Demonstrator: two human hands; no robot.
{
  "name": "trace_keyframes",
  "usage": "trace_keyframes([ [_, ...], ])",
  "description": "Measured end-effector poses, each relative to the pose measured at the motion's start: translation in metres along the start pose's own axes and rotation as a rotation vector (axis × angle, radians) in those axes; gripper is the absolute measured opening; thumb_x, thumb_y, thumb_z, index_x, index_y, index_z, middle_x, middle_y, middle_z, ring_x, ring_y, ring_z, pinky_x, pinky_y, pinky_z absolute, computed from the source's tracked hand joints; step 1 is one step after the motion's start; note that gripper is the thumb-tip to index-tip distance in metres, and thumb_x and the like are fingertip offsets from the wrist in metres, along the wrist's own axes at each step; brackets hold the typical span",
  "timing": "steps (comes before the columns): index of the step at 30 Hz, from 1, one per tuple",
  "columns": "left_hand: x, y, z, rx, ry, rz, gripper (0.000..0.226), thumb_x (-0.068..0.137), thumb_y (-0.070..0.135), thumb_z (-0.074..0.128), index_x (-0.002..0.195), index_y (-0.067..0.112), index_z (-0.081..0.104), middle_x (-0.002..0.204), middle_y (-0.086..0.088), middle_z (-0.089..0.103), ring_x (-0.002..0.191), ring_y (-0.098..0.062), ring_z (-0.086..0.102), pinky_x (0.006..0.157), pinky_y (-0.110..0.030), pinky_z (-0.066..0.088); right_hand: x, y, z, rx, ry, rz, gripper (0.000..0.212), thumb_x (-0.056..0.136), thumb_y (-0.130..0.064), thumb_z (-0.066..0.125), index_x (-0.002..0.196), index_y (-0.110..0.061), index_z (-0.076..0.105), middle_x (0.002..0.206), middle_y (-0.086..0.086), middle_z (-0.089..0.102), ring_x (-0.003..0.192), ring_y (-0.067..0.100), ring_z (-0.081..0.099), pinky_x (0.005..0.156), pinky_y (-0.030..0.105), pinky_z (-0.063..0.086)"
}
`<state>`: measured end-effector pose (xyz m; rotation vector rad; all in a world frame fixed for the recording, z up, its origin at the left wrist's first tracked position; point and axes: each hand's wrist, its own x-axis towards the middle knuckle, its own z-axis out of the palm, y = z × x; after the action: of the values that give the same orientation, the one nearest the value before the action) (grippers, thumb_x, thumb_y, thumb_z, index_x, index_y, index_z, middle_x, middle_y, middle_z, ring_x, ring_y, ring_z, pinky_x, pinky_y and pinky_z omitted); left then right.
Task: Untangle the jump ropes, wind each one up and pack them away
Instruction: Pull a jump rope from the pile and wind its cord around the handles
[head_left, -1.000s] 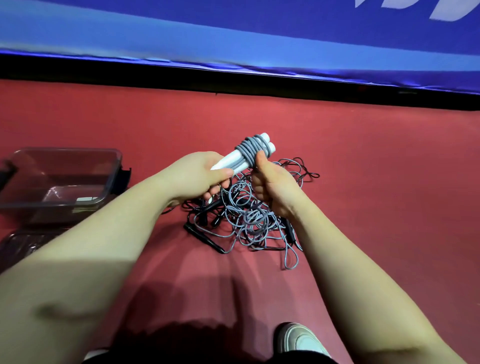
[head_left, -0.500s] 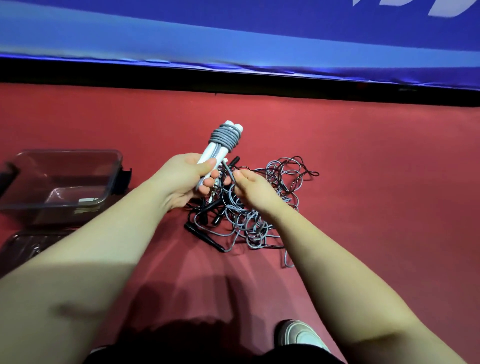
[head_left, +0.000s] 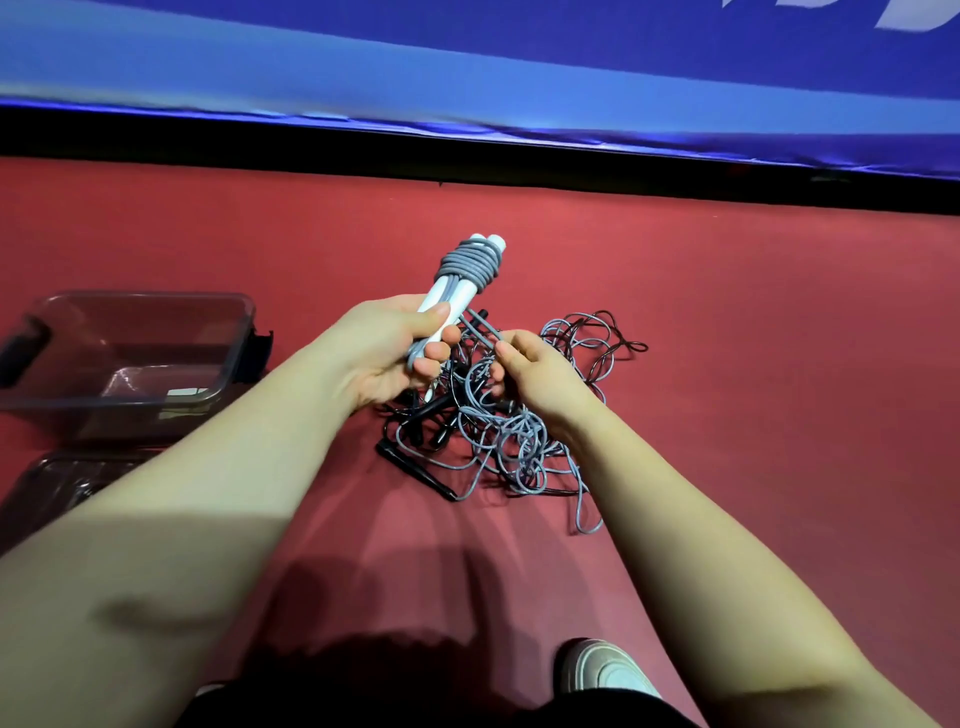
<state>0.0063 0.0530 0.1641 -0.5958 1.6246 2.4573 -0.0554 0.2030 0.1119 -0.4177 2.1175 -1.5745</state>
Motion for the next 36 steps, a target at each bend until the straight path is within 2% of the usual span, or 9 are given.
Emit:
trace_keyframes([
  [4,0.004,-0.007,-0.008,0.165,0.134,0.046,0.017,0.099,0.007,0.043,0.108,0.011,0.057,0.067,-0.003,0.046,0.038,-0.004,0.039,0.034,-0.013,0.028,-0.004,0.007,0.001,-0.218,0.047,-0.018,0.031,0.101,-0.02,0.037,0.074,-0.023,0.053,0.062,-0.007,0.046,0.05,0.009,0.033,0.048,0.02,0.028],
  [11,0.013,-0.013,-0.025,0.47,0.289,0.195,0.026,0.097,0.007,0.045,0.118,0.018,0.057,0.068,-0.002,0.049,0.048,-0.01,0.036,0.035,-0.015,0.03,-0.014,-0.003,-0.007,-0.57,0.111,-0.096,0.037,0.101,-0.028,0.037,0.065,-0.027,0.047,0.081,0.003,0.065,0.065,0.017,0.049,0.063,0.029,0.033],
  [14,0.015,-0.017,-0.029,0.72,0.292,0.248,0.027,0.095,0.008,0.048,0.116,0.021,0.06,0.066,0.0,0.053,0.05,-0.012,0.04,0.046,-0.021,0.035,-0.026,-0.018,-0.008,-0.598,0.075,-0.087,0.036,0.098,-0.033,0.041,0.064,-0.024,0.047,0.061,-0.005,0.049,0.056,0.01,0.042,0.059,0.029,0.031],
  [18,0.013,-0.015,-0.025,1.134,0.244,0.34,0.029,0.094,0.013,0.052,0.12,0.024,0.059,0.079,0.0,0.063,0.07,-0.019,0.055,0.068,-0.027,0.037,-0.035,-0.045,-0.007,-0.772,0.038,-0.145,0.027,0.091,-0.039,0.055,0.071,-0.023,0.047,0.065,-0.008,0.05,0.069,0.017,0.049,0.061,0.028,0.031],
  [22,0.005,-0.014,-0.014,1.391,0.106,0.261,0.037,0.092,0.017,0.057,0.128,0.027,0.057,0.112,-0.003,0.065,0.103,-0.025,0.058,0.087,-0.03,0.043,-0.03,-0.059,-0.006,-1.105,0.122,-0.315,0.024,0.093,-0.038,0.049,0.106,-0.021,0.062,0.105,0.003,0.065,0.102,0.026,0.057,0.068,0.029,0.033],
  [25,0.001,-0.013,-0.005,1.495,-0.041,0.23,0.029,0.091,0.019,0.059,0.119,0.023,0.061,0.11,-0.003,0.066,0.1,-0.023,0.057,0.082,-0.029,0.043,-0.021,-0.064,-0.011,-1.208,0.094,-0.355,0.029,0.09,-0.044,0.054,0.107,-0.023,0.064,0.108,0.002,0.061,0.104,0.025,0.056,0.068,0.028,0.034],
  [28,-0.002,-0.012,0.002,1.588,-0.186,0.23,0.021,0.09,0.021,0.059,0.109,0.012,0.063,0.095,-0.007,0.063,0.084,-0.02,0.051,0.064,-0.027,0.031,-0.013,-0.067,-0.023,-1.189,-0.007,-0.313,0.037,0.078,-0.05,0.065,0.101,-0.021,0.068,0.101,-0.002,0.056,0.099,0.021,0.056,0.066,0.027,0.035],
  [32,-0.006,-0.008,0.006,1.593,-0.323,0.246,0.018,0.089,0.021,0.062,0.106,0.017,0.064,0.091,-0.005,0.064,0.082,-0.019,0.054,0.067,-0.028,0.035,-0.005,-0.066,-0.043,-0.968,-0.22,-0.163,0.027,0.074,-0.044,0.073,0.084,-0.02,0.066,0.08,-0.002,0.061,0.079,0.014,0.055,0.069,0.026,0.041],
  [36,-0.017,0.0,0.011,1.448,-0.417,0.326,0.023,0.089,0.019,0.063,0.112,0.023,0.064,0.081,0.015,0.06,0.071,0.006,0.053,0.066,-0.012,0.037,-0.002,-0.055,-0.06,-0.579,-0.398,-0.068,0.012,0.084,-0.026,0.065,0.074,-0.021,0.064,0.066,-0.012,0.059,0.062,-0.001,0.051,0.066,0.017,0.042],
])
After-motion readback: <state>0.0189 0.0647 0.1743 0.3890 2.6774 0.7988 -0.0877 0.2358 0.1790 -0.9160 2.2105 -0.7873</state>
